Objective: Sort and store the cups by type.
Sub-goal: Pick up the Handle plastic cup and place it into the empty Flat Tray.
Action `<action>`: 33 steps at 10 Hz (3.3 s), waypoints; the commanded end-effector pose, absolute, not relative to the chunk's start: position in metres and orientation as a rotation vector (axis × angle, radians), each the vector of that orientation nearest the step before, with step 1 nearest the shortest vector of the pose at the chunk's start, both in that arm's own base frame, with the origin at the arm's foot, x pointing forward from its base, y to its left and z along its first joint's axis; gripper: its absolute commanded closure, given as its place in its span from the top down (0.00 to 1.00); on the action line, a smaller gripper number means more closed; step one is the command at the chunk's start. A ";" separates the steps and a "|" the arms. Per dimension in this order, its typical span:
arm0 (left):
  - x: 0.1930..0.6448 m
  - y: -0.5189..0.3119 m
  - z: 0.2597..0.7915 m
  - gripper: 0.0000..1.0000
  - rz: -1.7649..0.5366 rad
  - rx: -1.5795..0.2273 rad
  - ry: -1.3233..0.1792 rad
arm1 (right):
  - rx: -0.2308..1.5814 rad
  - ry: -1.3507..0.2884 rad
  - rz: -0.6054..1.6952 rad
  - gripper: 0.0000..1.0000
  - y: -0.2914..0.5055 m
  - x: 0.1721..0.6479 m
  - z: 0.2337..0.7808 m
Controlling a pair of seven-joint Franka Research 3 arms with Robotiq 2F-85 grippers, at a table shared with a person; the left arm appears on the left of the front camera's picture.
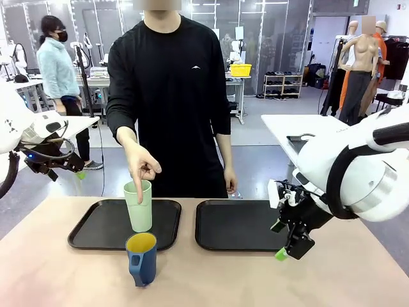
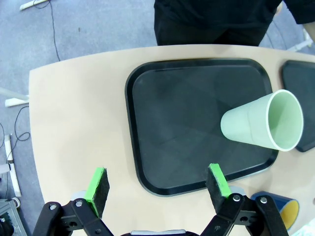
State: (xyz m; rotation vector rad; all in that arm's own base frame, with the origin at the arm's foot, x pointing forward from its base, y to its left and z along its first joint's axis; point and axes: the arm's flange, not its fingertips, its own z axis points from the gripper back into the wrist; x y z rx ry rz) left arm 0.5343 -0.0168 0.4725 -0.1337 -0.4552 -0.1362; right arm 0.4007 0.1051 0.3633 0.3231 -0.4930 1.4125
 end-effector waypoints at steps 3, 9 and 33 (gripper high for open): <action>0.534 -0.015 0.473 1.00 -0.134 -0.139 -0.462 | 0.318 -0.508 1.399 1.00 0.108 0.398 0.362; 0.527 -0.015 0.474 1.00 -0.202 -0.156 -0.434 | 0.318 -0.508 1.399 1.00 0.108 0.398 0.362; 0.417 -0.029 0.368 1.00 -1.531 -0.255 -0.415 | 0.318 -0.508 1.399 1.00 0.108 0.398 0.362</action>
